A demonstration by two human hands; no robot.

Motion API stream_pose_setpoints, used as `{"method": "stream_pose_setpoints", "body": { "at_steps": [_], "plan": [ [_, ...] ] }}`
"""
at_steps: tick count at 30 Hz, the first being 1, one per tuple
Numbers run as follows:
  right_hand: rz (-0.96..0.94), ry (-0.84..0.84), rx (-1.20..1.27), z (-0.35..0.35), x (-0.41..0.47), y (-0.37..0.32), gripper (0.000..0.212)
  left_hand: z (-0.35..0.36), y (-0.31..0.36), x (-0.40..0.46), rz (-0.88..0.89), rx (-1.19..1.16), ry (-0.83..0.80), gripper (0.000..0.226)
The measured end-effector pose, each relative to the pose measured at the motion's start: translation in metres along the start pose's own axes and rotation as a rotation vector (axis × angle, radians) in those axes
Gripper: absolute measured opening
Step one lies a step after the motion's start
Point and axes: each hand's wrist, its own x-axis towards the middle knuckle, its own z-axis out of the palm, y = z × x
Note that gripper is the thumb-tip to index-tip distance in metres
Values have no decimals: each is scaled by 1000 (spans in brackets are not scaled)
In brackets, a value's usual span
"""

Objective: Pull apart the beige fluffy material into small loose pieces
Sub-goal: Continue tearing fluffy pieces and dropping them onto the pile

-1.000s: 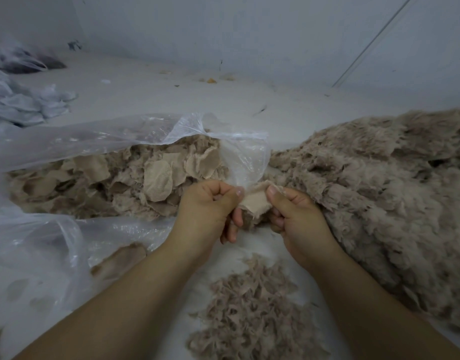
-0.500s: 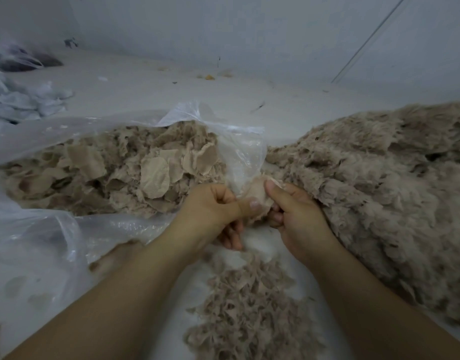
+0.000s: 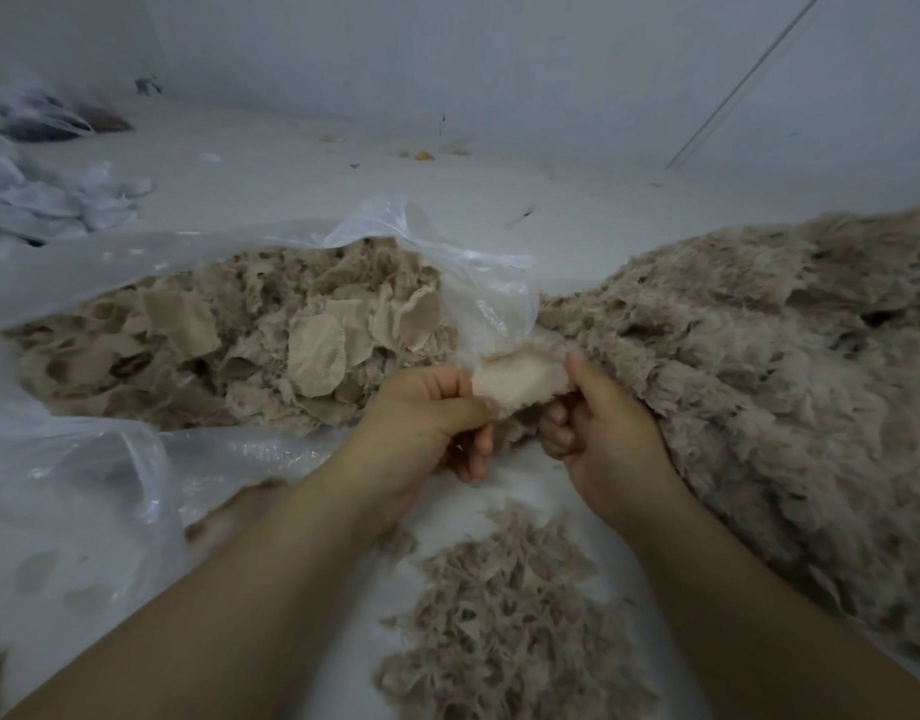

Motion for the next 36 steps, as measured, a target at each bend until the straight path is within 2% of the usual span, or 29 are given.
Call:
{"method": "stream_pose_setpoints", "body": {
  "at_steps": [4, 7, 11, 14, 16, 17, 19, 23, 26, 30, 34, 36],
  "plan": [
    [-116, -106, -149, 2, -5, -1, 18, 2, 0, 0, 2, 54, -72, 16],
    [-114, -94, -132, 3, -6, -1, 13, 0, 1, 1, 1, 41, -25, 18],
    [-44, -42, -106, 0, -3, -2, 21, -6, 1, 6, -9, -39, 91, 22],
    [-44, -40, -105, 0, -2, 0, 24, -5, 2, 5, 5, -85, 42, 10],
    [-56, -61, -129, -1, -2, 0, 39, -2, -1, 4, 7, -80, -10, 30],
    [-64, -71, -139, 0, -2, 0, 46, 1, -2, 3, 29, -75, -11, 29],
    [-62, -68, -130, 0, -3, 0, 54, 5, -4, 3, 88, -81, 20, 10],
    [6, -7, -16, -2, 1, 1, 35, 2, -5, 5, 116, -138, 75, 14],
    [23, -4, 46, -1, 1, 0, 40, 0, -5, 5, 110, -134, 63, 13],
    [-67, -114, -73, 0, -1, 0, 31, 1, -5, 4, 104, -129, 76, 10],
    [-81, -100, -77, 0, 1, 3, 29, -2, -5, 5, 183, -72, 199, 13],
    [-88, -93, -110, -1, 1, 3, 28, -1, -5, 5, 231, 3, 191, 15]
  ]
}}
